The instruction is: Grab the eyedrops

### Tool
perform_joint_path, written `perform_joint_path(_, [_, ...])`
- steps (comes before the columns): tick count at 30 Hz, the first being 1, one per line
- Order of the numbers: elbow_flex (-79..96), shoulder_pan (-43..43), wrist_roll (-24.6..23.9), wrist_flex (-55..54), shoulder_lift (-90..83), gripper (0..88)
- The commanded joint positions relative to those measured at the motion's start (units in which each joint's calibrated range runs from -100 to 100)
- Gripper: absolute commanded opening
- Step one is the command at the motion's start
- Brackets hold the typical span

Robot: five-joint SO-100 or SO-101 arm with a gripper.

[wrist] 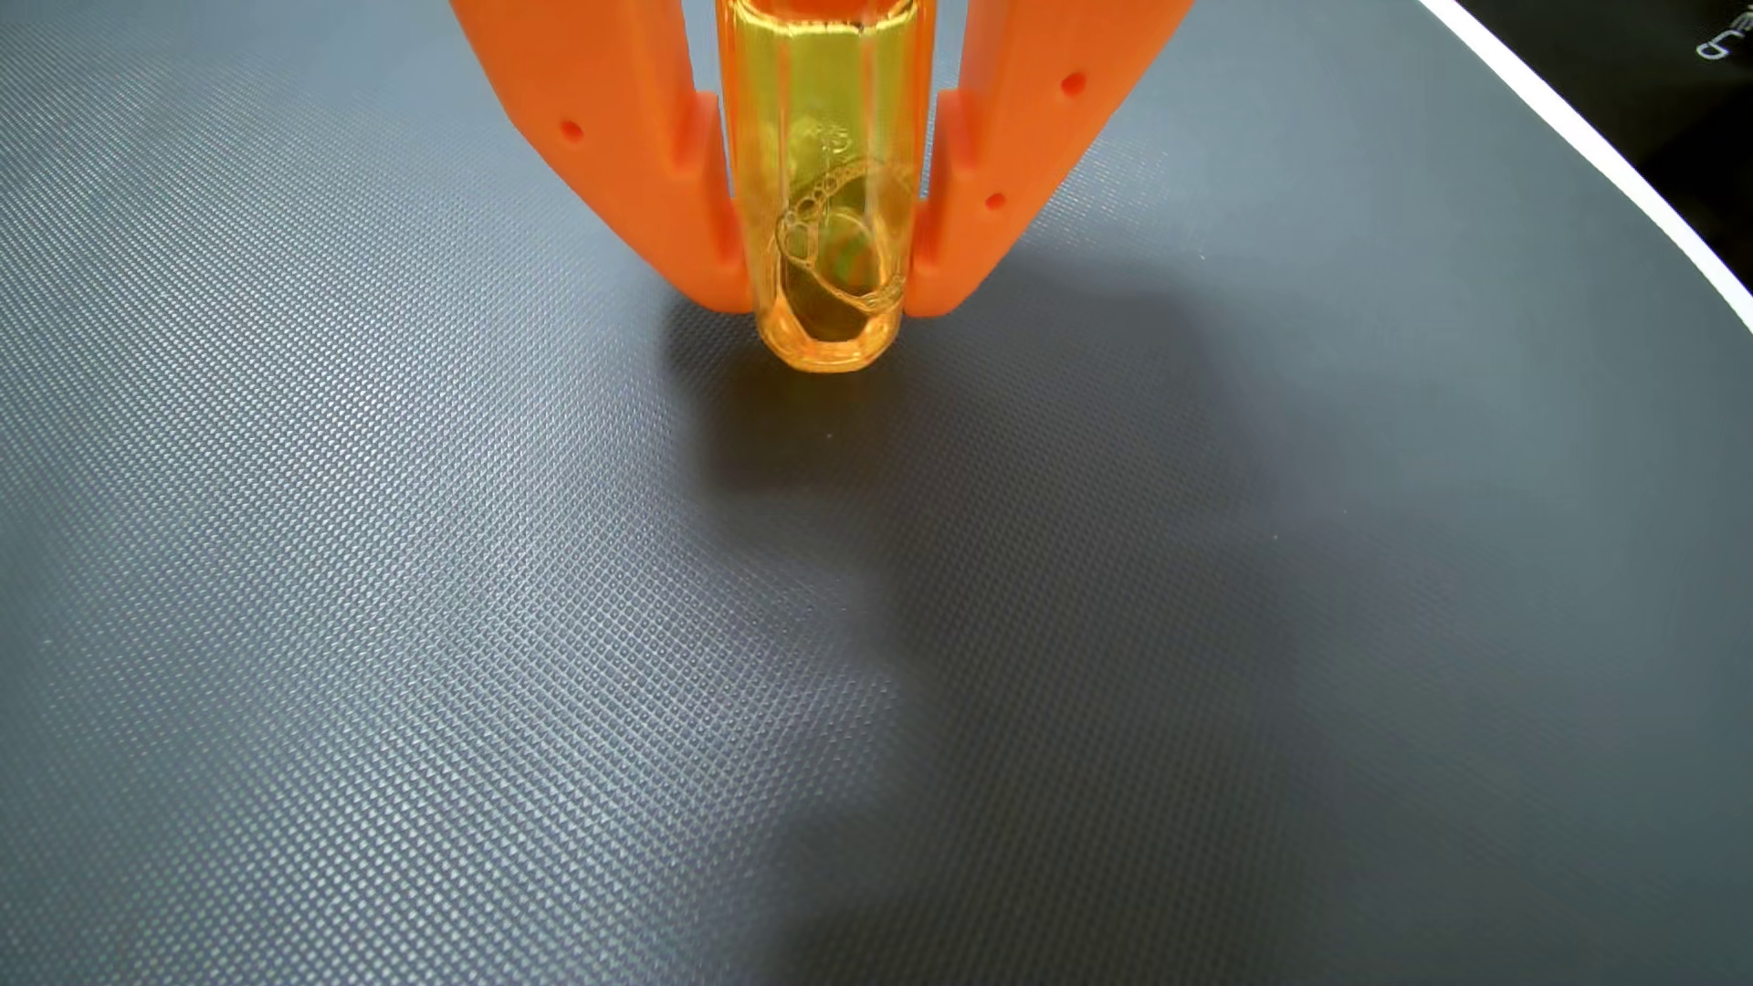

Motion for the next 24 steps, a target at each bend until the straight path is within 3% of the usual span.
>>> perform_joint_path(1, [-2.3, 0.03, -0.24, -0.07, -0.19, 7.0])
perform_joint_path(7, [-2.3, -0.05, -1.44, -0.07, -0.87, 1.0])
perform_joint_path(16, [-3.56, -0.05, -3.32, 0.71, -0.96, 0.8])
perform_joint_path(24, [-12.56, 0.03, -4.53, 9.89, -0.96, 0.7])
